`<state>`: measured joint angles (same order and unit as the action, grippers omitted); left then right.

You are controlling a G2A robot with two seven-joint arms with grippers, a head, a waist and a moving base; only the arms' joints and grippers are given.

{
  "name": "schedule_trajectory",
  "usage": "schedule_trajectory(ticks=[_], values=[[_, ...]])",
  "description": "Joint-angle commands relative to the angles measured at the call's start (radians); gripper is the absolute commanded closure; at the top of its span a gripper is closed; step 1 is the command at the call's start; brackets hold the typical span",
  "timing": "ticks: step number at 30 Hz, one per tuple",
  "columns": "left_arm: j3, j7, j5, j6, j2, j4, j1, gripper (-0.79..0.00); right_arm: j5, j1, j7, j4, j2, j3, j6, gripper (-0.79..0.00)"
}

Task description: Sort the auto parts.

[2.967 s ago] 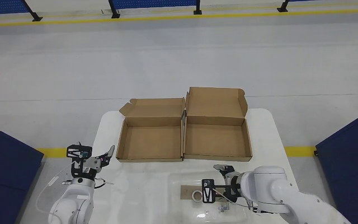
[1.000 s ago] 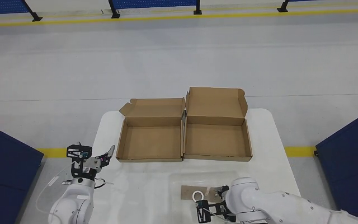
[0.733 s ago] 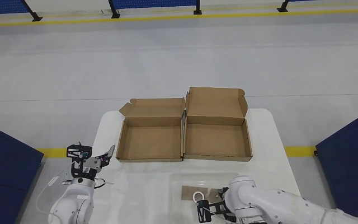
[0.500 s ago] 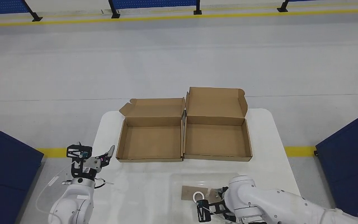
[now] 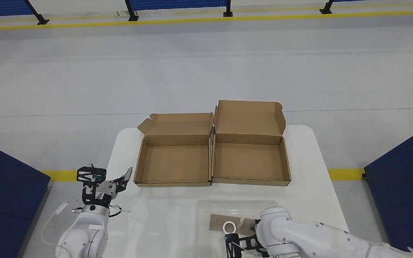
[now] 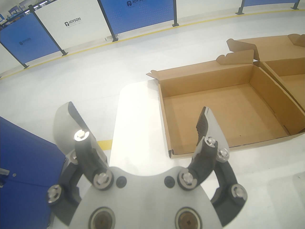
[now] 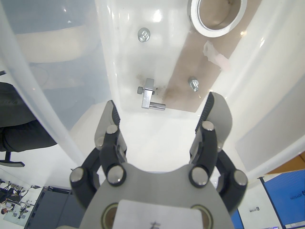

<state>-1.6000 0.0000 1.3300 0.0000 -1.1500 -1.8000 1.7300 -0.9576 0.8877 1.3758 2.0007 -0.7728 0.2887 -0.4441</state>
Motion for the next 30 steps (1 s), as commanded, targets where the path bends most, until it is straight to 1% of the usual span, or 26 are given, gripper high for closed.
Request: schedule_trajectory(ticks=[1,4,6,11,13,15,16,20,30], values=[[0.0,0.0,0.0,0.0,0.0,0.0,0.0,-0.785,0.003,0.003,0.01,0.002,-0.002,0.0,0.01,-0.36],[0.0,0.0,0.0,0.0,0.0,0.0,0.0,-0.785,0.003,0.008,0.022,0.0,-0.005,0.001,0.021,-0.317],[0.0,0.0,0.0,0.0,0.0,0.0,0.0,-0.785,0.002,0.013,0.027,-0.001,-0.007,0.001,0.028,-0.317],[0.0,0.0,0.0,0.0,0.0,0.0,0.0,-0.785,-0.013,0.025,0.034,-0.007,-0.012,0.002,0.039,-0.277],[0.0,0.0,0.0,0.0,0.0,0.0,0.0,-0.785,-0.014,0.031,0.031,-0.01,-0.014,0.002,0.038,-0.283],[0.0,0.0,0.0,0.0,0.0,0.0,0.0,-0.785,-0.017,0.035,0.028,-0.014,-0.015,0.003,0.039,-0.326],[0.0,0.0,0.0,0.0,0.0,0.0,0.0,-0.785,-0.018,0.038,0.027,-0.017,-0.016,0.004,0.039,-0.332],[0.0,0.0,0.0,0.0,0.0,0.0,0.0,-0.785,-0.023,0.047,0.013,-0.026,-0.019,0.01,0.041,-0.308],[0.0,0.0,0.0,0.0,0.0,0.0,0.0,-0.785,-0.036,0.065,0.01,-0.047,-0.029,0.016,0.041,-0.311]])
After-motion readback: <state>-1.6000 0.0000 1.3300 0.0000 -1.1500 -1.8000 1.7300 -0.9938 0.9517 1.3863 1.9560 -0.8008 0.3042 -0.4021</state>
